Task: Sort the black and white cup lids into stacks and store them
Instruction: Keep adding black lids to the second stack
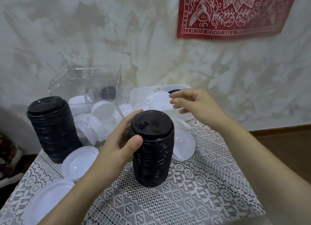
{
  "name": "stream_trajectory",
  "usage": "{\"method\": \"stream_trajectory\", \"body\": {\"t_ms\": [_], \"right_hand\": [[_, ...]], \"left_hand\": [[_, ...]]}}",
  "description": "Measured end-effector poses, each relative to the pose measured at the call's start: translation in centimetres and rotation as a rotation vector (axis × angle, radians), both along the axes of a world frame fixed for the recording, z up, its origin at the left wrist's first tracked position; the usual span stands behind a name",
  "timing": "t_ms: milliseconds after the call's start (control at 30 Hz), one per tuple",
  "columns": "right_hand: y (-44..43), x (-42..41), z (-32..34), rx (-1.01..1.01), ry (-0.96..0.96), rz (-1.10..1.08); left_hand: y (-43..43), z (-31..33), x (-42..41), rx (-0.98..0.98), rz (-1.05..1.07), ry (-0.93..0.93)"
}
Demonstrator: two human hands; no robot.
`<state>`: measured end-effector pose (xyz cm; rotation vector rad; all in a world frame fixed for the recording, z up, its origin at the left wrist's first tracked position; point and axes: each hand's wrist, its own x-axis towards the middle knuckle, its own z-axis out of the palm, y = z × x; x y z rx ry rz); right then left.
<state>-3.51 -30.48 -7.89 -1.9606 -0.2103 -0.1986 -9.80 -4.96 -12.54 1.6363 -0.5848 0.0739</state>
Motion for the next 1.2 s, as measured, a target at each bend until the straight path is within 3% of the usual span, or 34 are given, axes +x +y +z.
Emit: {"method": "stream_trajectory", "body": {"t_ms": [200, 433, 633, 867, 1033, 1200], "right_hand": [[-1.7, 9.4, -0.4, -0.426, -0.055, -0.275], [-1.9, 13.6, -2.2, -0.946, 0.201, -0.152], [-1.4, 14.1, -3.4, -1.061, 0.036, -0.266], [-1.1, 14.3, -3.0, -1.231, 0.047, -0.301], [-1.2, 14.3, -3.3, -1.096, -0.009, -0.269], [-1.7, 13.2, -1.8, -0.439, 0.066, -0.179]], "left_hand": [[0.0, -0.2, 0.3, -0.009, 0.023, 0.008], [0.1, -0.3, 0.6, -0.018, -0.006, 0.043], [0.1, -0.4, 0.6, -0.015, 0.010, 0.042], [0.0, -0.4, 0.6, -0.034, 0.012, 0.047], [0.0, -0.5, 0.7, -0.039, -0.004, 0.047], [0.2, -0.6, 0.8, -0.021, -0.004, 0.036]]}}
